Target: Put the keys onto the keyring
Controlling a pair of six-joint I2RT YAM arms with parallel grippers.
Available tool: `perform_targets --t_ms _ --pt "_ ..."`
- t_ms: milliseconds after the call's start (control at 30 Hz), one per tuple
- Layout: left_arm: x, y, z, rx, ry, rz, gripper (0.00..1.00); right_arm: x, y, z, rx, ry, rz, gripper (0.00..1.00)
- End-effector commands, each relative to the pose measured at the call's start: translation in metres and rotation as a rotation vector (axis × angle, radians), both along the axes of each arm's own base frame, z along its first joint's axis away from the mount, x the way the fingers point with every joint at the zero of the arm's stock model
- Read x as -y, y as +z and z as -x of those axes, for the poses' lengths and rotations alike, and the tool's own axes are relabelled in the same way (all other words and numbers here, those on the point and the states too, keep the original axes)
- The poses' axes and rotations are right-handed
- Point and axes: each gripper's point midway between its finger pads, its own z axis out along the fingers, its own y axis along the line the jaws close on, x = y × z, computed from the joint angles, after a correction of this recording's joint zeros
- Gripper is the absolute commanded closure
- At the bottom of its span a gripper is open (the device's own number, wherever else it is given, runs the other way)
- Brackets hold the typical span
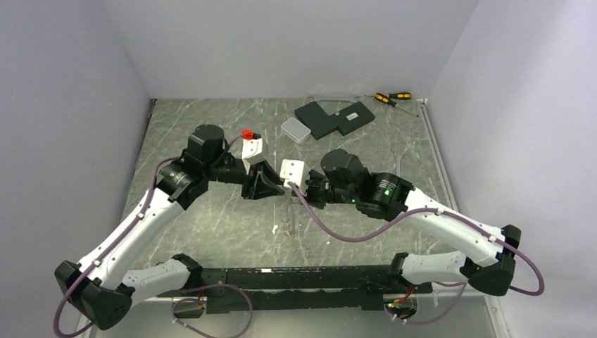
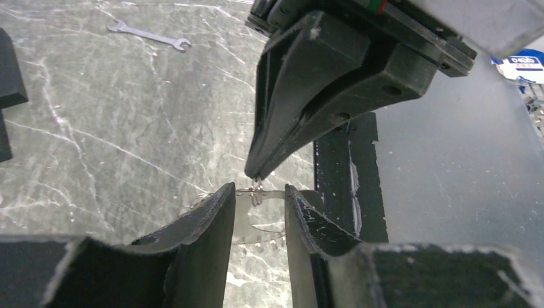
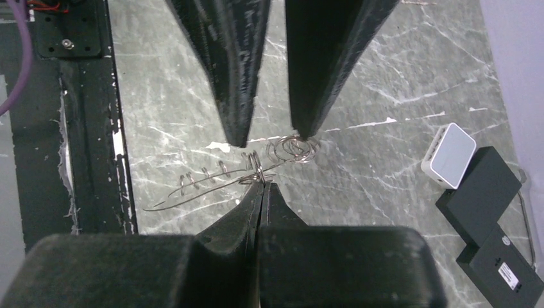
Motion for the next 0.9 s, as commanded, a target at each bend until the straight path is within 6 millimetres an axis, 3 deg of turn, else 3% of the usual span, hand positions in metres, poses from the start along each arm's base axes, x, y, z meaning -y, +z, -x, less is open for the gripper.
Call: perform_targets --t_ms 0,500,667,867 --pt "0.007 0.003 0.011 0.017 -0.083 0.045 0.61 -0.003 0.022 -0.009 0.065 -0.027 -0.046 1.00" --pt "0.026 -0.022 0.006 -0.044 -0.107 0.011 0.67 -0.006 0.024 -0.007 0.064 -0.013 -0.053 1.00" --pt "0.024 -0.028 0.002 -0.026 -0.084 -0.008 0.70 -0.003 0.026 -0.006 0.068 -0.015 -0.061 1.00" --pt "0.020 -0.035 -0.006 -0.009 -0.024 -0.039 0.66 -0.003 0.025 -0.005 0.071 -0.017 -0.058 1.00"
